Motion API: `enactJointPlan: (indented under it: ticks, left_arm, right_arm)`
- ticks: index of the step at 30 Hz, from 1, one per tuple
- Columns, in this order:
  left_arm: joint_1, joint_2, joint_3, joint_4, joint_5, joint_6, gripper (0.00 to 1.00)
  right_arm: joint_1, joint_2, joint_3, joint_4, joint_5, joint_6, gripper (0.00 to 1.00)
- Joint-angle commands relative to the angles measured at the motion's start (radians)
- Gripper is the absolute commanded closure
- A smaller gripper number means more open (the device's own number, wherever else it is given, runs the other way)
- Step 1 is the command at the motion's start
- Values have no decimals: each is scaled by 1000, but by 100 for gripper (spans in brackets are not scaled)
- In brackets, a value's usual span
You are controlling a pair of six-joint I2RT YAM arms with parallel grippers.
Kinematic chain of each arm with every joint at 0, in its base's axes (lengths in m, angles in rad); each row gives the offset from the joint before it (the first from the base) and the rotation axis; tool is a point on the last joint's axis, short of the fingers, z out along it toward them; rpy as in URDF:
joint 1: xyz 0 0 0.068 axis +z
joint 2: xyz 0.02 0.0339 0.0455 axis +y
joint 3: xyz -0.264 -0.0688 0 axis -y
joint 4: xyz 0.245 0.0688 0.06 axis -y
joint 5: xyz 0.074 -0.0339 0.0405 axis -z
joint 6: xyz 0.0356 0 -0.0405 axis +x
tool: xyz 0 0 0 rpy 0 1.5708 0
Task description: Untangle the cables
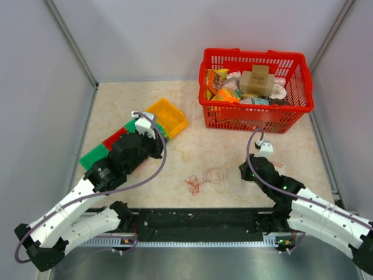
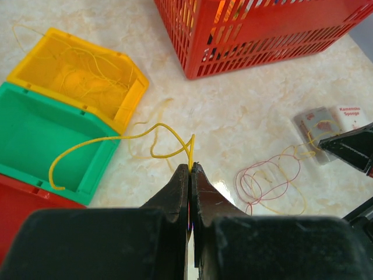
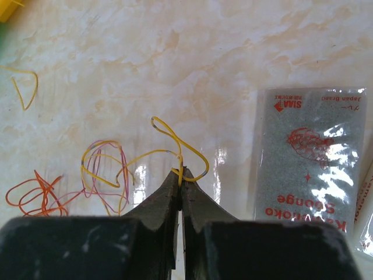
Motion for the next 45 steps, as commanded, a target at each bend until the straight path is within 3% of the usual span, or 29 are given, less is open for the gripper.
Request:
enactJointPlan:
  ticks: [1, 7, 18, 23, 27, 31, 34, 37, 40, 45]
  left_arm:
    - [-1, -4, -71, 73, -20, -42, 100]
    - [-1, 84, -122, 125, 20, -53, 100]
    - [8, 397, -140, 248, 33, -90, 100]
    - [16, 492, -206, 346, -14, -97, 94]
    - [24, 598, -173, 369, -4, -87, 90]
    - [25, 667, -145, 355, 18, -88, 81]
    - [25, 677, -149, 349, 69, -90, 62]
    - [25, 690, -159, 358, 95, -84, 50]
    - [25, 692, -171, 366, 140, -79, 45]
    - [25, 678, -199, 378, 169, -84, 45]
  right_arm:
    - [-13, 0, 47, -21, 26, -16, 98]
    - [-11, 29, 48, -15, 6, -16, 98]
    - [-13, 40, 47, 2, -39, -6, 98]
    - [-13, 41, 42, 11, -45, 0, 98]
    - [-13, 54, 31, 31, -54, 3, 98]
    - [-13, 63, 37, 36, -63, 4, 98]
    - [-13, 57, 39, 34, -68, 0, 98]
    - [-13, 49, 36, 33, -66, 0, 98]
    - [-13, 51, 39, 33, -66, 0, 97]
    - [-13, 54, 33, 36, -71, 7, 97]
